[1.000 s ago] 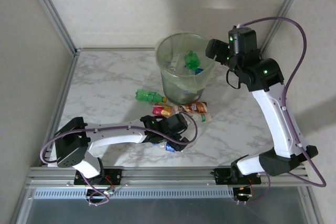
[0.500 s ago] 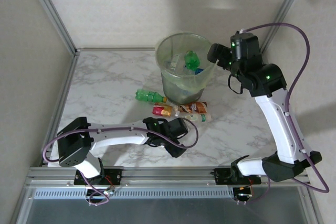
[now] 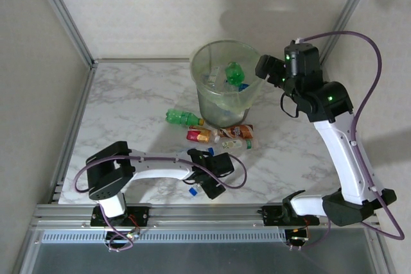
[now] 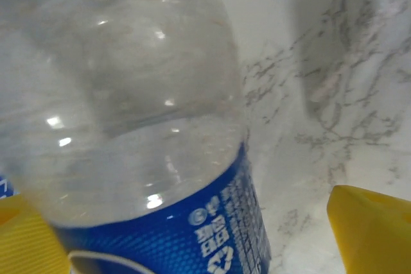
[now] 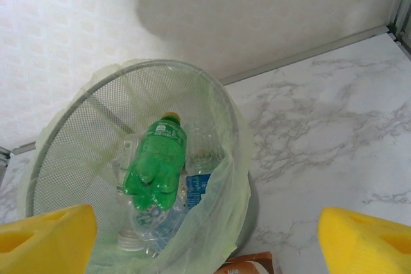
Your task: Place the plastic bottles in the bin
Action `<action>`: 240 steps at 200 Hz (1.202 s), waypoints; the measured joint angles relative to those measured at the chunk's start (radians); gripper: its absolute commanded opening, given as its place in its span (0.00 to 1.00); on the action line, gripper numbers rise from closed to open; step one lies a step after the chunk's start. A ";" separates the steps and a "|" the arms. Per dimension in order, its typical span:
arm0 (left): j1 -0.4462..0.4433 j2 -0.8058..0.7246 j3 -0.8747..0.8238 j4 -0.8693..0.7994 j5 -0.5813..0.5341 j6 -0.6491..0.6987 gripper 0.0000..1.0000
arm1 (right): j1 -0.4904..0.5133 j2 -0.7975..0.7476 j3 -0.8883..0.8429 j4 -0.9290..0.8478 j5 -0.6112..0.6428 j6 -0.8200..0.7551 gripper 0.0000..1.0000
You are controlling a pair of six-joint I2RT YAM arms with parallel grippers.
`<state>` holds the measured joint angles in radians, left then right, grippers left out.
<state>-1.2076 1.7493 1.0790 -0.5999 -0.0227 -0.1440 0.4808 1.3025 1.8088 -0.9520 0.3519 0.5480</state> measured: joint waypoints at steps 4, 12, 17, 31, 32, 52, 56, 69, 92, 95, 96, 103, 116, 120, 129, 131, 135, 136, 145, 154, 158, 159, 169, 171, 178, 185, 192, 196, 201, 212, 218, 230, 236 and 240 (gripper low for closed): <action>0.000 0.004 0.000 0.000 -0.004 0.002 0.90 | 0.000 -0.003 -0.001 0.000 0.000 0.000 0.86; -0.001 0.011 0.000 0.000 -0.012 0.000 0.87 | 0.000 -0.010 -0.004 0.002 0.000 0.001 0.85; -0.001 0.014 0.000 0.000 -0.019 0.002 0.85 | 0.000 -0.015 -0.006 0.002 0.000 0.003 0.84; -0.001 0.016 0.000 0.000 -0.031 -0.003 0.81 | -0.001 -0.030 -0.016 0.003 0.000 0.006 0.83; -0.001 0.016 0.000 0.000 -0.031 -0.003 0.81 | -0.001 -0.031 -0.017 0.003 0.000 0.006 0.83; -0.002 0.017 0.011 0.000 -0.041 -0.013 0.75 | -0.002 -0.044 -0.025 0.007 0.000 0.007 0.83; -0.002 0.017 0.013 -0.001 -0.042 -0.011 0.73 | -0.002 -0.047 -0.028 0.009 0.000 0.007 0.82; -0.004 0.017 0.024 -0.003 -0.046 -0.015 0.71 | -0.002 -0.055 -0.036 0.014 0.000 0.008 0.82; -0.006 0.017 0.033 -0.004 -0.055 -0.023 0.63 | -0.002 -0.063 -0.045 0.026 0.000 0.008 0.82; -0.006 0.017 0.034 -0.005 -0.056 -0.021 0.61 | -0.002 -0.064 -0.045 0.027 0.000 0.010 0.82; -0.006 0.017 0.034 -0.005 -0.056 -0.021 0.61 | -0.002 -0.064 -0.045 0.027 0.000 0.010 0.82; -0.007 0.017 0.037 -0.006 -0.056 -0.024 0.59 | -0.002 -0.065 -0.047 0.029 0.000 0.011 0.82; -0.008 0.017 0.042 -0.007 -0.057 -0.031 0.58 | -0.002 -0.066 -0.049 0.030 0.000 0.011 0.82; -0.008 0.017 0.043 -0.007 -0.057 -0.033 0.57 | -0.002 -0.066 -0.050 0.031 0.000 0.011 0.82; -0.008 0.017 0.044 -0.008 -0.060 -0.035 0.54 | -0.003 -0.066 -0.050 0.035 0.000 0.011 0.82; -0.008 0.017 0.045 -0.009 -0.060 -0.035 0.54 | -0.003 -0.066 -0.050 0.035 0.000 0.011 0.82; -0.008 0.017 0.045 -0.011 -0.061 -0.035 0.54 | -0.003 -0.066 -0.051 0.037 0.000 0.011 0.82; -0.008 0.017 0.046 -0.011 -0.061 -0.035 0.53 | -0.003 -0.067 -0.051 0.037 0.000 0.011 0.82; -0.008 0.017 0.047 -0.017 -0.064 -0.036 0.53 | -0.003 -0.068 -0.053 0.041 0.000 0.011 0.82; -0.008 0.017 0.048 -0.027 -0.068 -0.039 0.52 | -0.003 -0.071 -0.058 0.045 0.000 0.011 0.82; -0.008 0.017 0.051 -0.034 -0.070 -0.039 0.52 | -0.003 -0.071 -0.061 0.047 0.000 0.011 0.82; -0.008 0.017 0.053 -0.037 -0.071 -0.039 0.52 | -0.003 -0.072 -0.061 0.047 0.000 0.011 0.82; -0.009 0.017 0.065 -0.057 -0.076 -0.039 0.52 | -0.003 -0.072 -0.064 0.048 0.000 0.011 0.82; -0.009 0.017 0.069 -0.062 -0.076 -0.039 0.52 | -0.003 -0.072 -0.065 0.049 0.000 0.011 0.82; -0.010 0.017 0.088 -0.082 -0.082 -0.039 0.51 | -0.003 -0.072 -0.066 0.050 0.000 0.010 0.82; -0.012 0.017 0.114 -0.105 -0.089 -0.039 0.51 | -0.003 -0.072 -0.066 0.051 0.000 0.010 0.81; -0.016 0.017 0.145 -0.125 -0.097 -0.039 0.51 | -0.003 -0.072 -0.066 0.051 0.001 0.010 0.80; -0.019 0.016 0.161 -0.134 -0.101 -0.039 0.51 | -0.003 -0.072 -0.066 0.051 0.004 0.011 0.80; -0.023 0.013 0.185 -0.146 -0.106 -0.039 0.51 | -0.003 -0.073 -0.066 0.051 0.008 0.010 0.79; -0.031 0.002 0.239 -0.171 -0.111 -0.039 0.50 | -0.004 -0.075 -0.066 0.051 0.020 0.011 0.78; -0.034 -0.006 0.267 -0.186 -0.114 -0.039 0.50 | -0.005 -0.077 -0.066 0.052 0.027 0.013 0.78; -0.035 -0.025 0.341 -0.218 -0.126 -0.039 0.50 | -0.006 -0.087 -0.068 0.056 0.047 0.015 0.77; -0.035 -0.034 0.375 -0.228 -0.133 -0.039 0.50 | -0.007 -0.093 -0.068 0.058 0.054 0.016 0.77; -0.035 -0.041 0.405 -0.235 -0.138 -0.039 0.50 | -0.008 -0.097 -0.068 0.060 0.061 0.017 0.77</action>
<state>-1.2430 1.7084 1.4841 -0.8345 -0.1608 -0.1829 0.4728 1.2053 1.7405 -0.8917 0.4129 0.5648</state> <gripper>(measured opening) 0.506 0.775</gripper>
